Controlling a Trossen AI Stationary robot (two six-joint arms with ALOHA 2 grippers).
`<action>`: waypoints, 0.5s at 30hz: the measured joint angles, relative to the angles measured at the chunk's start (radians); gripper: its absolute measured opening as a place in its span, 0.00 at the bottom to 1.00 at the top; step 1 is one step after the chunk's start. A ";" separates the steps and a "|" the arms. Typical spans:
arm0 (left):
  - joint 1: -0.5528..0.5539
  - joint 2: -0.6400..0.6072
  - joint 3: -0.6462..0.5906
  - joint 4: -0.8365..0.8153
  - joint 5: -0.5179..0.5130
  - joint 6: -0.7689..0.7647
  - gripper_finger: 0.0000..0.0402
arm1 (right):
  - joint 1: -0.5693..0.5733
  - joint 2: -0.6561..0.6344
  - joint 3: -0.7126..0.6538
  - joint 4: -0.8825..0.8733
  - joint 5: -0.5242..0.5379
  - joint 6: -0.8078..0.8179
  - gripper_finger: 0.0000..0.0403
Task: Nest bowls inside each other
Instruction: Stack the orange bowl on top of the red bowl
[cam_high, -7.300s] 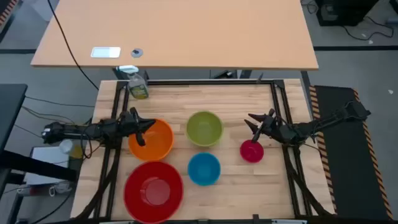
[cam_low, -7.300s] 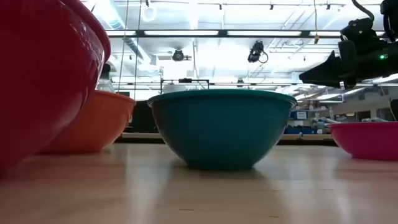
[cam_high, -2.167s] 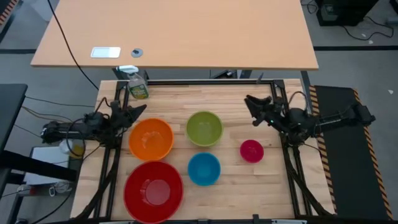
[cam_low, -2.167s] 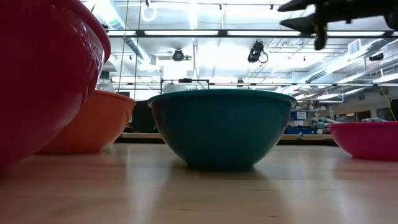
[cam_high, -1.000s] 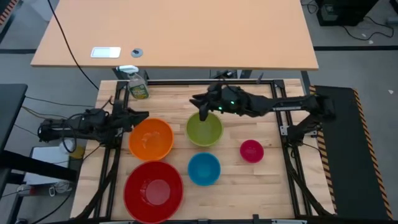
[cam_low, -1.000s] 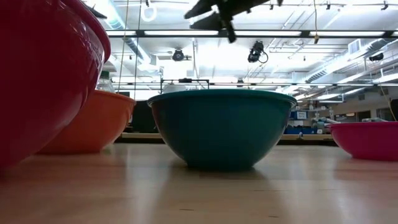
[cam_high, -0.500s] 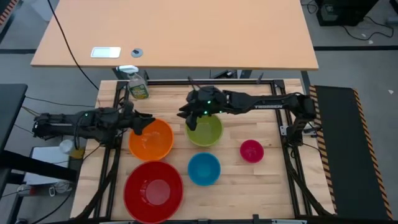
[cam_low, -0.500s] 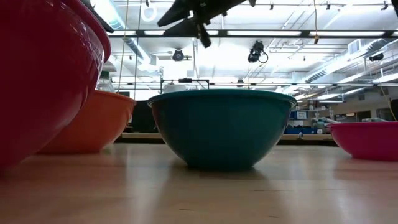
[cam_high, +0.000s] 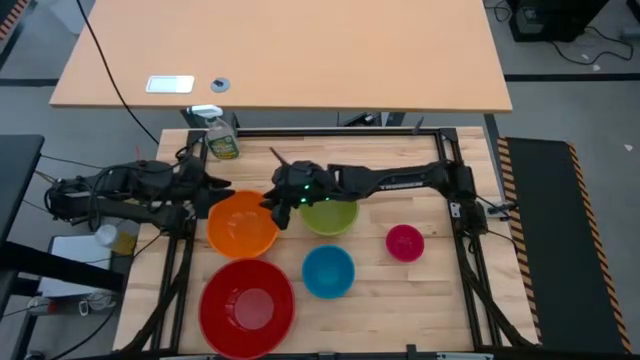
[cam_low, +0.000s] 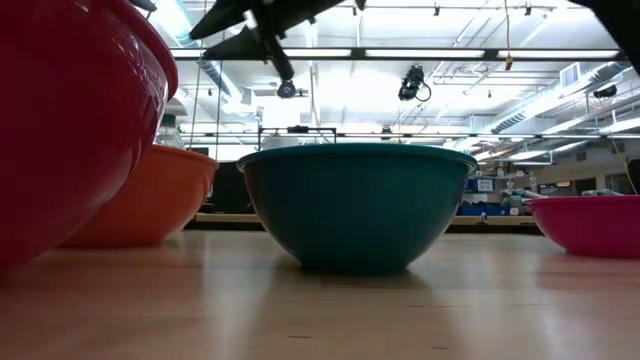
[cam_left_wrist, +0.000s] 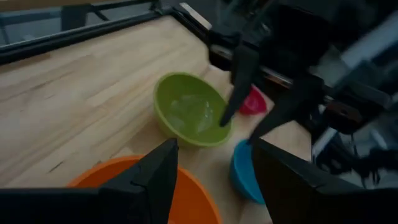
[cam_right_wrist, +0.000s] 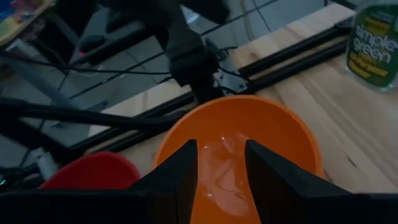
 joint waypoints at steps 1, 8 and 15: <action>0.000 0.000 0.000 -0.001 0.016 0.013 0.52 | 0.006 0.017 0.015 -0.004 0.010 0.004 0.35; 0.000 0.000 0.000 -0.001 0.061 0.041 0.52 | 0.045 0.114 0.094 -0.011 0.067 0.066 0.35; 0.000 0.000 0.000 -0.001 0.162 -0.002 0.52 | 0.060 0.117 0.101 -0.027 0.133 0.051 0.35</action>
